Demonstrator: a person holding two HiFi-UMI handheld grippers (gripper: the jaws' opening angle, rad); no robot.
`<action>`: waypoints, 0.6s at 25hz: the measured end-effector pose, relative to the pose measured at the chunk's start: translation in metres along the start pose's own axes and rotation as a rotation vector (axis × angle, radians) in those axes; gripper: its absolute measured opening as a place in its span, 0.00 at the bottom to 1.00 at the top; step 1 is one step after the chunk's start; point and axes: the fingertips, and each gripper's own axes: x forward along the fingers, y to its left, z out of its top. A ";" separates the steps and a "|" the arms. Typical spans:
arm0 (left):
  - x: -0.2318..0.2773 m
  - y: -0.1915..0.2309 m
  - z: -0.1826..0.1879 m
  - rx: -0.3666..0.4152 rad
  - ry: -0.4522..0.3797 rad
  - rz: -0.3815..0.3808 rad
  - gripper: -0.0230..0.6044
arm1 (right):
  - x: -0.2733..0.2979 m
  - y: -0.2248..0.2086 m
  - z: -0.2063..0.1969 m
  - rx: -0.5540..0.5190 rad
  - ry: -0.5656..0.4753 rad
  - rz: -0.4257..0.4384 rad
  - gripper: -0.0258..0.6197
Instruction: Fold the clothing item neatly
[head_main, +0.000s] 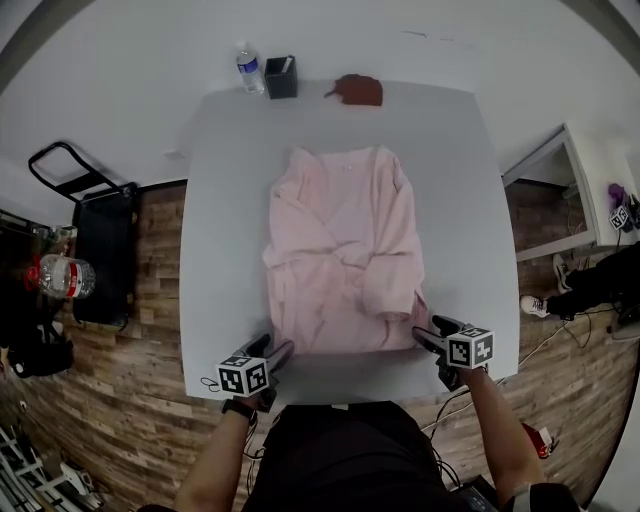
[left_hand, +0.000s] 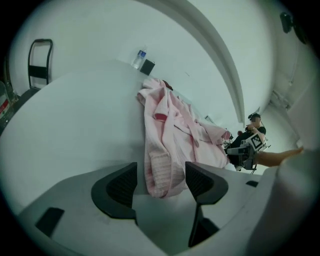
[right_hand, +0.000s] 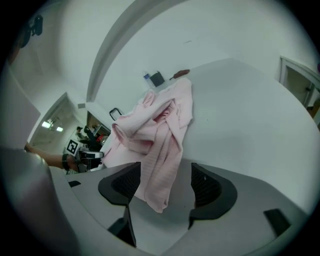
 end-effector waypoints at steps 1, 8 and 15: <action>0.001 -0.001 -0.002 -0.013 0.002 -0.015 0.48 | 0.000 -0.004 -0.004 0.037 -0.002 0.009 0.48; -0.004 -0.008 -0.006 -0.073 0.006 -0.115 0.49 | -0.001 -0.017 -0.010 0.241 -0.035 0.118 0.50; 0.016 -0.036 -0.008 -0.124 0.061 -0.243 0.49 | 0.003 0.006 -0.013 0.308 -0.004 0.225 0.50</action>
